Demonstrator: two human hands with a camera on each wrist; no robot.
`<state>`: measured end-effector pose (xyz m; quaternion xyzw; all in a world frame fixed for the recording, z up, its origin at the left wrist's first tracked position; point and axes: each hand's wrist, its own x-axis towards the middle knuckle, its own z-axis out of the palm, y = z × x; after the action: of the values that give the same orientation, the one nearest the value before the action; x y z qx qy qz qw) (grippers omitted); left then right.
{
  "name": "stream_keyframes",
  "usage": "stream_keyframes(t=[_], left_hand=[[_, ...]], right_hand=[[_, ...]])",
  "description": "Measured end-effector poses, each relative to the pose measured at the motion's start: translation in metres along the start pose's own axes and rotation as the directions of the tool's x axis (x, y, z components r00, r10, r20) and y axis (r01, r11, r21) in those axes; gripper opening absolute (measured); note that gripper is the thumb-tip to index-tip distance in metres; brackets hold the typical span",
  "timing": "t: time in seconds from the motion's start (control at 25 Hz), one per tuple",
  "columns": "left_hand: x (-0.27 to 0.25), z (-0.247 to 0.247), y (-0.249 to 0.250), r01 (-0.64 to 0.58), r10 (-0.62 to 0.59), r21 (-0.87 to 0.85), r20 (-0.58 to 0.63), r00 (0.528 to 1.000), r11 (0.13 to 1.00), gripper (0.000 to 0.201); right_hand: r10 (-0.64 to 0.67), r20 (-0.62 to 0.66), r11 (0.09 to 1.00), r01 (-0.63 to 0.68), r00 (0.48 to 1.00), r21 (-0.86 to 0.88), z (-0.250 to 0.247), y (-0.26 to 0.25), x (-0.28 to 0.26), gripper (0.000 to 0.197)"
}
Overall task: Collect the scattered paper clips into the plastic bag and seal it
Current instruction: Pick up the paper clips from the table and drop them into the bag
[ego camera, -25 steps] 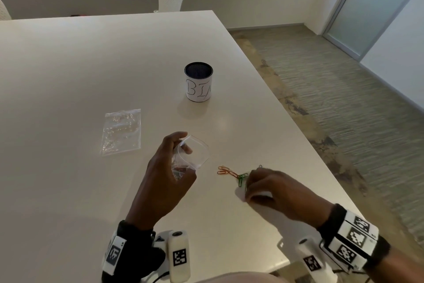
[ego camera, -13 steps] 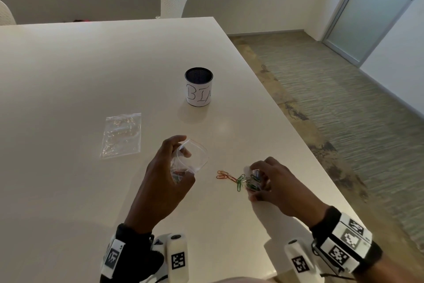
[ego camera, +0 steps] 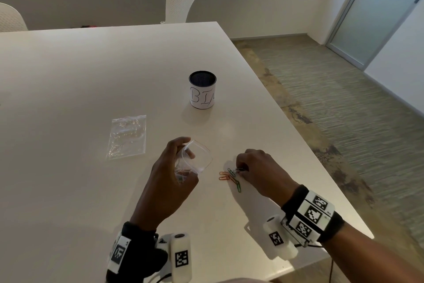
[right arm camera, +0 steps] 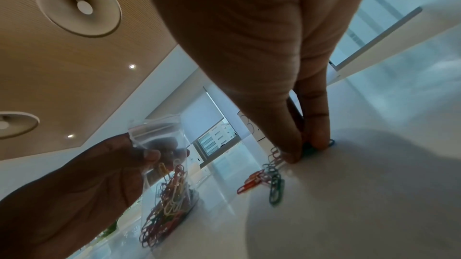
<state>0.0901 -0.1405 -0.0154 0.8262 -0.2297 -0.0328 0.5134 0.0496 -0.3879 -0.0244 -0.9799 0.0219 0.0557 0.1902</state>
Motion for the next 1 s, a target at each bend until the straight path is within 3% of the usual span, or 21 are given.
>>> stream_keyframes(t=[0.12,0.24,0.4,0.48,0.56,0.68,0.84,1.0], left_hand=[[0.001,-0.001,-0.002,-0.004,0.004,0.005,-0.001,1.000,1.000,0.070],[0.001,-0.001,-0.003,-0.001,0.001,-0.005,-0.004,1.000,1.000,0.070],[0.002,-0.001,-0.003,0.009,-0.009,-0.025,-0.004,1.000,1.000,0.071],[0.003,-0.001,-0.003,0.010,-0.010,-0.026,0.001,1.000,1.000,0.071],[0.003,-0.001,-0.002,0.010,-0.009,-0.032,0.006,1.000,0.999,0.071],[0.003,-0.002,-0.001,0.010,-0.010,-0.029,0.010,1.000,1.000,0.072],[0.003,-0.002,-0.003,0.022,-0.022,-0.026,-0.002,1.000,0.999,0.073],[0.003,-0.002,-0.006,0.024,-0.024,-0.006,-0.004,1.000,1.000,0.072]], right_hand=[[0.045,0.013,0.996,-0.046,0.999,0.077,-0.008,0.005,0.012,0.005],[0.103,0.018,0.952,-0.104,0.994,0.287,-0.014,0.014,0.019,0.008],[0.078,0.018,0.728,-0.069,0.997,0.682,-0.033,0.002,0.012,0.010],[0.040,0.003,0.609,-0.026,0.999,0.793,-0.045,-0.014,0.007,0.013],[0.000,-0.033,0.558,0.027,0.999,0.830,-0.056,-0.034,0.005,0.013],[-0.092,-0.086,0.593,0.124,0.992,0.795,-0.062,-0.061,0.007,0.010],[-0.211,-0.172,0.826,0.269,0.962,0.495,-0.055,-0.082,0.015,0.012],[-0.248,-0.213,0.860,0.316,0.945,0.401,-0.051,-0.086,0.018,0.020]])
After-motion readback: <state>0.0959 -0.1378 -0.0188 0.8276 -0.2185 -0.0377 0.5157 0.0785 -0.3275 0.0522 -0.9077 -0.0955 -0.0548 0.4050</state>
